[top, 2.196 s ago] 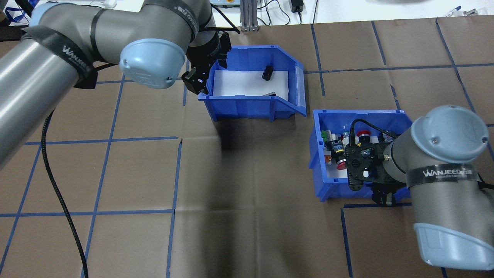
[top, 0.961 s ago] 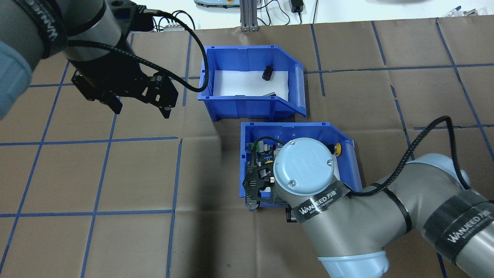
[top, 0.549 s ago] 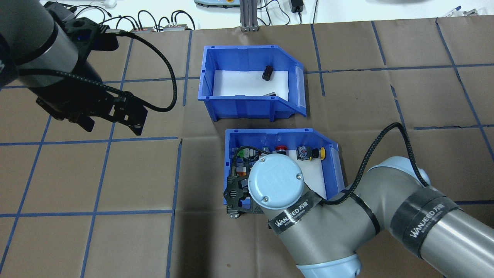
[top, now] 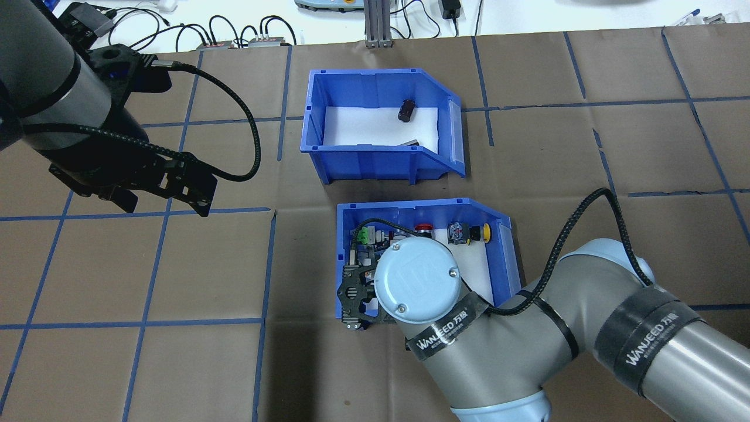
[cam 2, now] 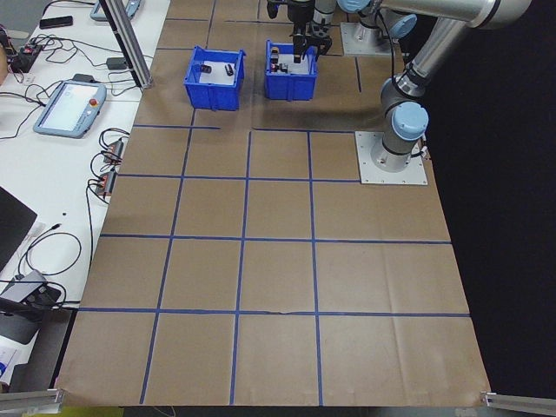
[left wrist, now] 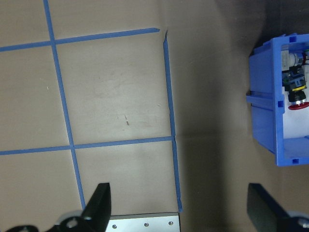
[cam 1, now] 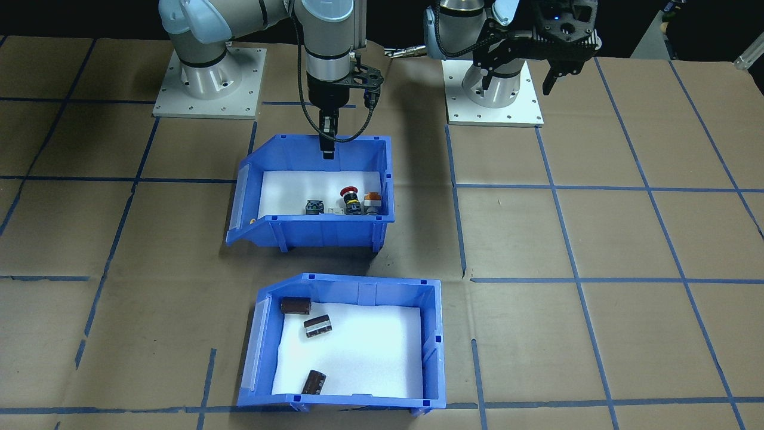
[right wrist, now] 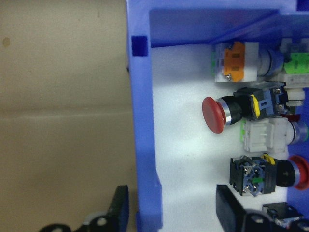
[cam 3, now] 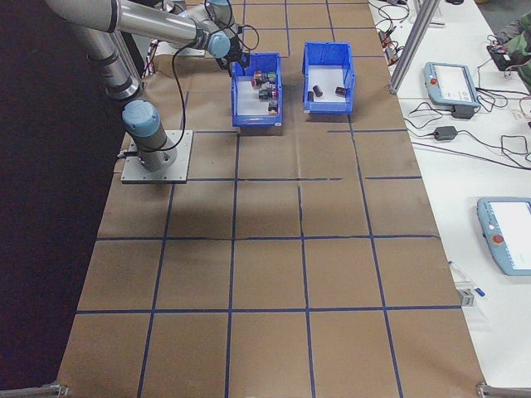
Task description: Place battery box in front
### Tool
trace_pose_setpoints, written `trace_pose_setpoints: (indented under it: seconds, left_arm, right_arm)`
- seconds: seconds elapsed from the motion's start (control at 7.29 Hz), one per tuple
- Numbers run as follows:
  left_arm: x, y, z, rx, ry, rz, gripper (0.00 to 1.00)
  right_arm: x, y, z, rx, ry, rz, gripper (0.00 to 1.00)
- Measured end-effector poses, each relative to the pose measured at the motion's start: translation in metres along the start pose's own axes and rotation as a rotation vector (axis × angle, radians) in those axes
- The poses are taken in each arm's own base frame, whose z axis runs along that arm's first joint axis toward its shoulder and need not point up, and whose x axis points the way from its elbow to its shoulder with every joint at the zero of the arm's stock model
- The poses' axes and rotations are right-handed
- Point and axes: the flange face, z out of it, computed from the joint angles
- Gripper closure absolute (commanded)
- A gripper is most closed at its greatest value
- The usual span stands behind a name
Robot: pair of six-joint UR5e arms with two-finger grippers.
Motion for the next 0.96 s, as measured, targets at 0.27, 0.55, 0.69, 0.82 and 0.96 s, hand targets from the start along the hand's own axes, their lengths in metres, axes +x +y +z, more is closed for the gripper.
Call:
trace_pose_setpoints:
  seconds: [0.27, 0.55, 0.69, 0.82, 0.96]
  left_arm:
    - [-0.005, -0.002, 0.002, -0.007, -0.018, -0.007, 0.0]
    - [-0.007, -0.004, 0.004, -0.013, -0.024, -0.015, 0.0]
    - [-0.007, -0.005, 0.005, -0.015, -0.025, -0.018, 0.0]
    - [-0.007, -0.005, 0.005, -0.016, -0.025, -0.019, 0.0]
    - [-0.007, -0.005, 0.005, -0.016, -0.025, -0.02, 0.0]
  right_arm:
    - [0.012, 0.018, -0.035, -0.012, -0.009, 0.043, 0.0]
    - [0.057, 0.053, -0.068, -0.044, -0.05, 0.194, 0.0]
    - [0.082, 0.075, -0.08, -0.052, -0.052, 0.294, 0.0]
    - [0.106, 0.099, -0.09, -0.055, -0.04, 0.392, 0.0]
    - [0.129, 0.126, -0.102, -0.054, -0.016, 0.533, 0.0]
